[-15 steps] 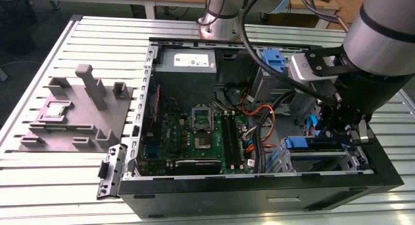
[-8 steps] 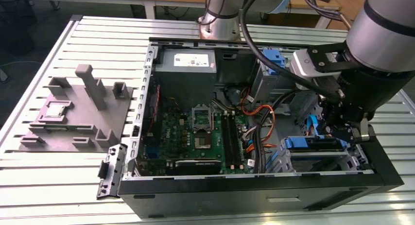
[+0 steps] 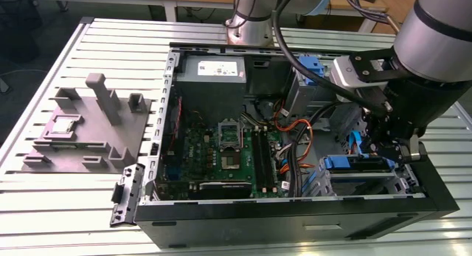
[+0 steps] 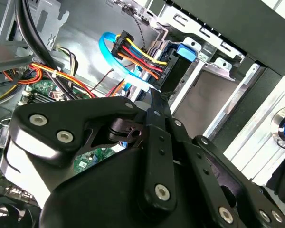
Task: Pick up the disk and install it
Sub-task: 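Insert the second disk wire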
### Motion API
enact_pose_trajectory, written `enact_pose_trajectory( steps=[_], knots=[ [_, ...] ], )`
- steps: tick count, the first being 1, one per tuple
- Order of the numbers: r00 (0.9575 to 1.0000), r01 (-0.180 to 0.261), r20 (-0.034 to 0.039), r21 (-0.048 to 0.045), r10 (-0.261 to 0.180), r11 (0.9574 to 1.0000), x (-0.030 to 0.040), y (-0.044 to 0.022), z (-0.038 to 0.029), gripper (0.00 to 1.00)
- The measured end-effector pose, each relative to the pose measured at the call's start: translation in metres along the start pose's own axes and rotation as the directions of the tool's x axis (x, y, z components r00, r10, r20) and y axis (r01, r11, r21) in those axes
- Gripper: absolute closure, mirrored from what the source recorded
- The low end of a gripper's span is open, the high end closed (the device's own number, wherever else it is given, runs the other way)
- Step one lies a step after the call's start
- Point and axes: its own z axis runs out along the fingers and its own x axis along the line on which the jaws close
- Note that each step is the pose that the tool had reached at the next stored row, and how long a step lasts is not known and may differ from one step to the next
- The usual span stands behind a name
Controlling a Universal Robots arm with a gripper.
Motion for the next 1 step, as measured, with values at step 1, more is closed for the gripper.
enact_pose_trajectory(
  steps=[1],
  knots=[
    [1.0, 0.0, 0.0, -0.0001, 0.0, 1.0, 0.0, 0.0, 0.0, 0.9]
  ],
)
